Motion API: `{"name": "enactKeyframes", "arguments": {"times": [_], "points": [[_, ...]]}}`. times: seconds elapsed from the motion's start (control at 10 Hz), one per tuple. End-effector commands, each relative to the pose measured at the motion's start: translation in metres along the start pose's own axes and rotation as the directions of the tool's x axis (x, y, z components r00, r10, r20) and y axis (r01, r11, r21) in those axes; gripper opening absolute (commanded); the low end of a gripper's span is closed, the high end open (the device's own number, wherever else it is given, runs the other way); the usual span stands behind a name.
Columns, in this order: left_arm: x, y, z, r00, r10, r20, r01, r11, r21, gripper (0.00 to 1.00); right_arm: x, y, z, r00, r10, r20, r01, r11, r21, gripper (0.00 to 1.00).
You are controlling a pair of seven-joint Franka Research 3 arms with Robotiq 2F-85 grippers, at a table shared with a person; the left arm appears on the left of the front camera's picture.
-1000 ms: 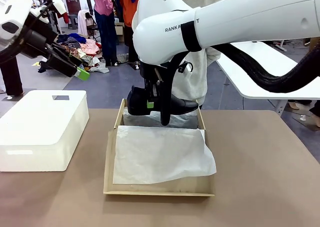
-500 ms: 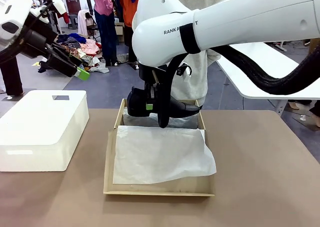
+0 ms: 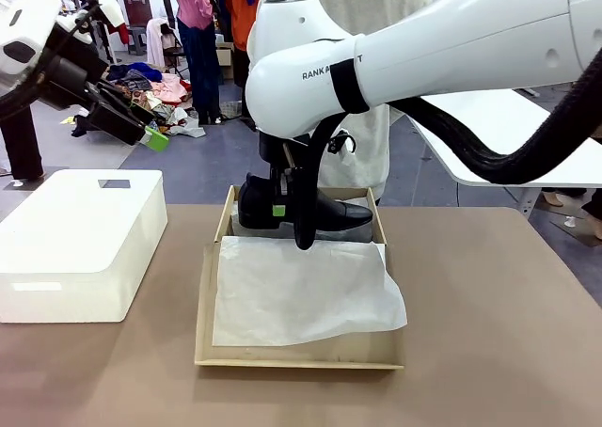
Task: Pack the shoes into the box.
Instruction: Place the other shoe of the Shoes into the Shoes Box.
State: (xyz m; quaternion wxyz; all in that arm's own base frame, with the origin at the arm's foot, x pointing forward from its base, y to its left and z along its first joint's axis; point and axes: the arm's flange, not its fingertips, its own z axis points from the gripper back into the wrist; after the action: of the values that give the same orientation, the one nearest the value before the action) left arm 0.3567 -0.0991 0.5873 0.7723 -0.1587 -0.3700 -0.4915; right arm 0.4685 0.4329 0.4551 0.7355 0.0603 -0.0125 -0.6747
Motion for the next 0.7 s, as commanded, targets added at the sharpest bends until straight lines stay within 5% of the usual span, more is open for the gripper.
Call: {"name": "enactKeyframes", "arguments": {"times": [0.0, 0.6], "points": [[-0.001, 0.002, 0.0, 1.0, -0.011, 0.01, 0.011, 1.0, -0.01, 0.96, -0.001, -0.004, -0.002, 0.999, -0.037, -0.003, 0.037, 0.998, 0.041, 0.0], [-0.001, 0.002, 0.0, 1.0, -0.011, 0.01, 0.011, 1.0, -0.01, 0.96, -0.001, -0.005, -0.023, 0.997, -0.076, -0.011, 0.076, 0.996, 0.041, 0.0]]}}
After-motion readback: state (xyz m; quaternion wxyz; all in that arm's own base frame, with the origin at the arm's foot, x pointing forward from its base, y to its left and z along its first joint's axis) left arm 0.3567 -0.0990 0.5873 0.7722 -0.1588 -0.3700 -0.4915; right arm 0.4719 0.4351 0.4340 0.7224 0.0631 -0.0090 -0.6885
